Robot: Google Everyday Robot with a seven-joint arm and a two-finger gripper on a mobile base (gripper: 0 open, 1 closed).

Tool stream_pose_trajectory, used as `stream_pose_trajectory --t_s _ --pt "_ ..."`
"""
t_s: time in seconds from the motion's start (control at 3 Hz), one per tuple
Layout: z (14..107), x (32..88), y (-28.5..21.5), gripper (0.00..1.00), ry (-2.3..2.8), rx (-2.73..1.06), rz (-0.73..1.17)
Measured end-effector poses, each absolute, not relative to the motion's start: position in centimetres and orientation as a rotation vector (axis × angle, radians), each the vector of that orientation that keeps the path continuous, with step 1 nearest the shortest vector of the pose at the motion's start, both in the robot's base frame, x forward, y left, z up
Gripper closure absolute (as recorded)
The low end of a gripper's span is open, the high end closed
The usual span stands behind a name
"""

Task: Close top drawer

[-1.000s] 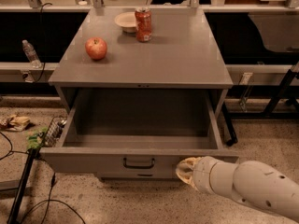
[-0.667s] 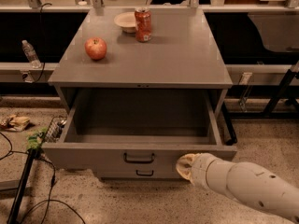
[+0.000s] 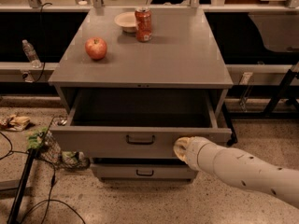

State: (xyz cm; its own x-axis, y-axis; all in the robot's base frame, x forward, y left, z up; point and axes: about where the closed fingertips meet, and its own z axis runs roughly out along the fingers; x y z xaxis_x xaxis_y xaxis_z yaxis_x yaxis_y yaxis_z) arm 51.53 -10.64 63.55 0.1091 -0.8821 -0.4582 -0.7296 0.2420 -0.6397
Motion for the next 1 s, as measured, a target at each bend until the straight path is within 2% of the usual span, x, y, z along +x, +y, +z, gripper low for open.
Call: stream_pose_trajectory --t_s 0.33,1.0 --pt "62.6 55.4 -10.7 1.00 1.628 -1.523 -0.229" --pt "61.1 59.8 -10.4 1.00 1.615 -1.555 -0.239"
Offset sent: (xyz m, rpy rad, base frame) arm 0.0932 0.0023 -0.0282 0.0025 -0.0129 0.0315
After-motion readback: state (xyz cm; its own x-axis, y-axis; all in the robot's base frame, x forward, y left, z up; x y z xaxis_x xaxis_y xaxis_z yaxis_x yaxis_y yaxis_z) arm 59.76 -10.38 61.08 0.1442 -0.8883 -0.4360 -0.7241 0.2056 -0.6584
